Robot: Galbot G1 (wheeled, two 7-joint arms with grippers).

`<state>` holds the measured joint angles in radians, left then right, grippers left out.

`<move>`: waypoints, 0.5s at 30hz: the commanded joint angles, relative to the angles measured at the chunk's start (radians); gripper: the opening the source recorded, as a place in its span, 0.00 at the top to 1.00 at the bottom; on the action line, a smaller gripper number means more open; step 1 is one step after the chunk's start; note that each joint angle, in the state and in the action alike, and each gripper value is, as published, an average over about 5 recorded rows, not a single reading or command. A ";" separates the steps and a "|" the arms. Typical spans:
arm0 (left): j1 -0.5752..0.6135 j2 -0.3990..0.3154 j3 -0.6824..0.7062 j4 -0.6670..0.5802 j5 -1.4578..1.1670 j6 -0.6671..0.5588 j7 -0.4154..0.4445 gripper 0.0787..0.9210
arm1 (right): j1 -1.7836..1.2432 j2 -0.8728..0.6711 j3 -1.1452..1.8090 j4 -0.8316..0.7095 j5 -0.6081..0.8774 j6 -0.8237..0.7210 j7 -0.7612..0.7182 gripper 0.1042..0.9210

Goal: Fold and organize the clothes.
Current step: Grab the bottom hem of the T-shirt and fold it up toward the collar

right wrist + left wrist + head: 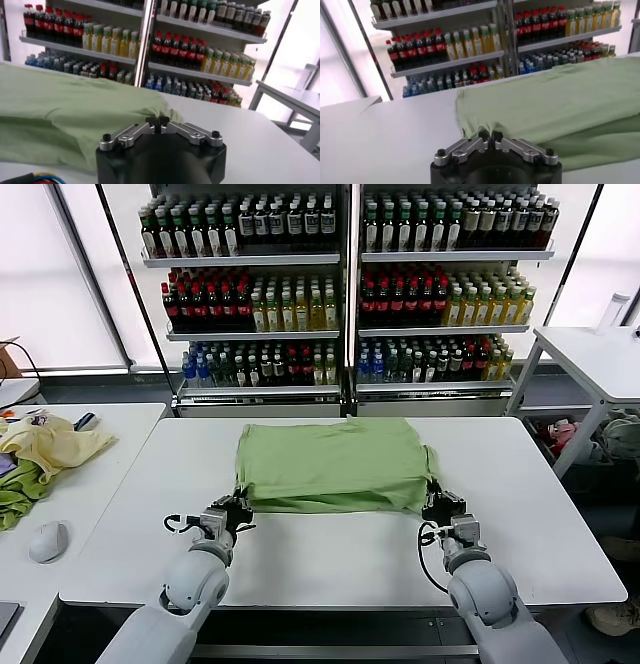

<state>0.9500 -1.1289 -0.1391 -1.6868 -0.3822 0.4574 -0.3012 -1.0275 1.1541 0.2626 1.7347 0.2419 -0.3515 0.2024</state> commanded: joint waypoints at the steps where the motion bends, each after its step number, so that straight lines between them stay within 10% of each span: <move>1: -0.045 -0.019 0.022 0.080 0.045 -0.002 -0.003 0.89 | 0.051 0.003 -0.030 -0.066 -0.029 0.001 -0.002 0.97; 15: 0.061 -0.017 -0.014 -0.059 0.069 0.006 -0.022 0.40 | -0.081 -0.023 0.046 0.057 -0.011 -0.009 -0.019 0.60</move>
<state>0.9599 -1.1471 -0.1391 -1.6746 -0.3274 0.4622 -0.3164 -1.0461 1.1420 0.2712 1.7387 0.2176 -0.3585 0.1869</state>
